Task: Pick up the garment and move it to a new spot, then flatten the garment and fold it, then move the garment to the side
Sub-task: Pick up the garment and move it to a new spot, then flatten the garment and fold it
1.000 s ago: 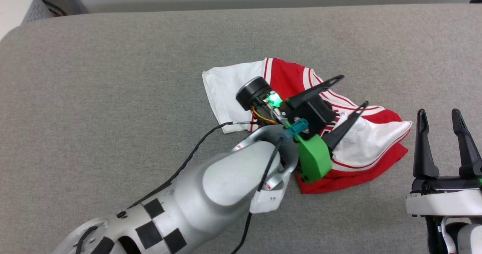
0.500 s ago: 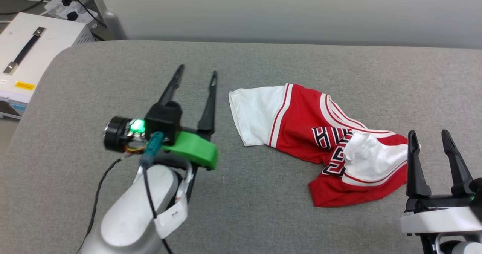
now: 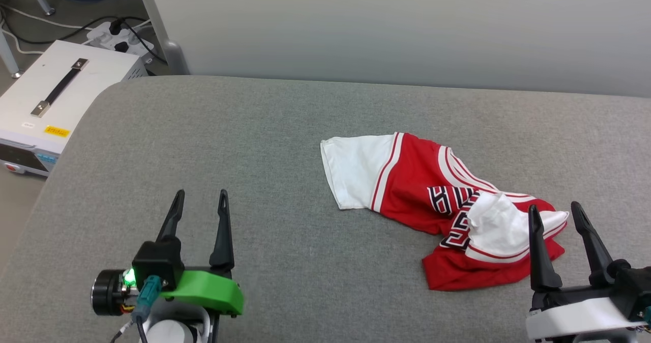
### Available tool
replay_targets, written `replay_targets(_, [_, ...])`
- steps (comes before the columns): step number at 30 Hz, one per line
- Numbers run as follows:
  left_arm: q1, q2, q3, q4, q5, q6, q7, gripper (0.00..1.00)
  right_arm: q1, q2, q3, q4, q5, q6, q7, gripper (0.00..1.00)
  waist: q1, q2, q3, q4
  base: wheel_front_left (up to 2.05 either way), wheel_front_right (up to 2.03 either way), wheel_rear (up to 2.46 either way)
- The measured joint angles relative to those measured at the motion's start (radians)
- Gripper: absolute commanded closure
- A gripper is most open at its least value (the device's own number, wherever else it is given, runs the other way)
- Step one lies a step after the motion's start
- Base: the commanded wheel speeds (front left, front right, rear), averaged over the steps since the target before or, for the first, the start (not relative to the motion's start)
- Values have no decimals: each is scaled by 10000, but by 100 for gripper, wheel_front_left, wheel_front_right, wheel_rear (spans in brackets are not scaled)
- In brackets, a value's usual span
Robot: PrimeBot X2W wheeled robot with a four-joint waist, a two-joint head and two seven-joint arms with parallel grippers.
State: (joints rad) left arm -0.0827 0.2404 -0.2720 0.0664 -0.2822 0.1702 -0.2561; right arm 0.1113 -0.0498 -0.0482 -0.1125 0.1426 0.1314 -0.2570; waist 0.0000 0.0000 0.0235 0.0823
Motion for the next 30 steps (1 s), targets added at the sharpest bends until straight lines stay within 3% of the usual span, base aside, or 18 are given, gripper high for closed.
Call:
replay_targets(8, [933,-894,855,353,732,-844,0,0,405,0,69,414,-163,0,-2,0,0,0,-202,21,0,0,0])
replay_targets(15, [1170,-1313,1384,577,1225,-1371,0,0,570,2,-17,633,-169,0,-2,0,0,0,-231,15,0,0,0])
replay_targets(30, [1192,-1695,1969,784,1787,-1931,0,0,576,2,-33,788,-151,0,-2,0,0,0,-163,-4,0,0,0])
